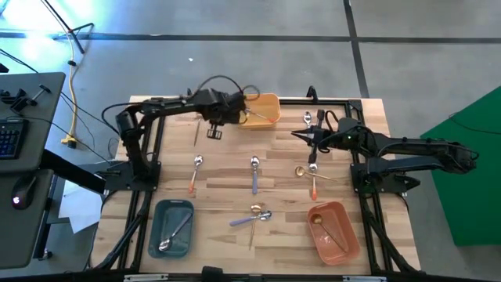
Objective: Sort silverware by color (type)
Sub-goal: Put the top left orange spoon into the yellow bin, then put the top right golden spoon into the orange bin
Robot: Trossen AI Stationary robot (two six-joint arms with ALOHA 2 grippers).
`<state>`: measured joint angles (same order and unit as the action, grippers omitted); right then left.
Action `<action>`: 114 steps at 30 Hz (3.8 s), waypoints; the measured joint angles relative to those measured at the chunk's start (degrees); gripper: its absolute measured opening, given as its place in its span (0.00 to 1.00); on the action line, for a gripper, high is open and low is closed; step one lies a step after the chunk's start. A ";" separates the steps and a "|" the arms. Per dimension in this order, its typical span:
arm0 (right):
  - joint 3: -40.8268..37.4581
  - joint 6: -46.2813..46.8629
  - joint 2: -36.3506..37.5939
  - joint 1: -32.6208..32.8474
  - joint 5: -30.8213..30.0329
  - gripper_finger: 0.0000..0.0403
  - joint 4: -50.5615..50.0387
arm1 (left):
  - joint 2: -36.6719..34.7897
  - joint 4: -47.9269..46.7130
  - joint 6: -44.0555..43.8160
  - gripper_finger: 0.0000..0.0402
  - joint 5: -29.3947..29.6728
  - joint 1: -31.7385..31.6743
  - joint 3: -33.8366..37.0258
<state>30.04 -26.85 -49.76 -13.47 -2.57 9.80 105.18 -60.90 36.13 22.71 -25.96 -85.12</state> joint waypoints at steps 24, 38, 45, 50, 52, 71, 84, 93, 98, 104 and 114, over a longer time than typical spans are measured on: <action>0.00 -0.15 0.00 0.00 -0.02 0.00 0.77 | 12.36 11.93 1.28 0.00 -14.73 0.55 -29.49; 0.00 -0.20 -0.04 0.00 -0.02 0.00 0.77 | 20.07 13.25 7.47 0.00 -13.91 -1.08 -29.46; 0.00 -0.09 -0.07 0.00 -0.02 0.00 0.77 | 21.16 14.22 7.81 0.00 -13.63 -1.05 -28.74; 0.00 -0.03 -0.07 0.00 -0.04 0.00 0.79 | 21.16 14.19 7.11 0.00 -13.61 -1.14 -28.48; 0.00 0.08 -0.07 0.00 -0.04 0.00 0.77 | 21.16 14.09 6.97 0.00 -13.63 -1.14 -28.48; 0.00 1.09 -0.09 0.00 -0.04 0.00 0.77 | 21.12 13.15 4.62 0.07 -17.19 -1.95 -28.44; 0.00 -0.18 -0.11 -0.02 -0.07 0.00 -0.55 | 20.49 12.03 1.08 0.14 -15.36 -3.08 -28.37; 0.00 -0.63 -0.11 -0.04 -0.63 0.00 -0.69 | 16.27 13.34 -6.91 0.01 -17.61 -2.80 -27.13; 0.04 1.54 -0.63 -0.04 -0.36 0.00 3.00 | 10.47 21.35 -10.49 0.00 -19.50 -1.97 -20.45; -3.97 8.10 -3.63 -0.04 -0.17 0.00 14.17 | 0.98 31.84 -13.97 0.00 -19.46 -1.18 -6.35; -8.76 15.94 -5.72 -1.01 -0.51 0.00 22.70 | -17.61 54.20 -21.48 0.00 -19.97 4.32 23.30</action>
<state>21.28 -10.91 -55.47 -14.48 -3.08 32.50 87.57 -6.69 14.65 2.74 -21.63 -61.82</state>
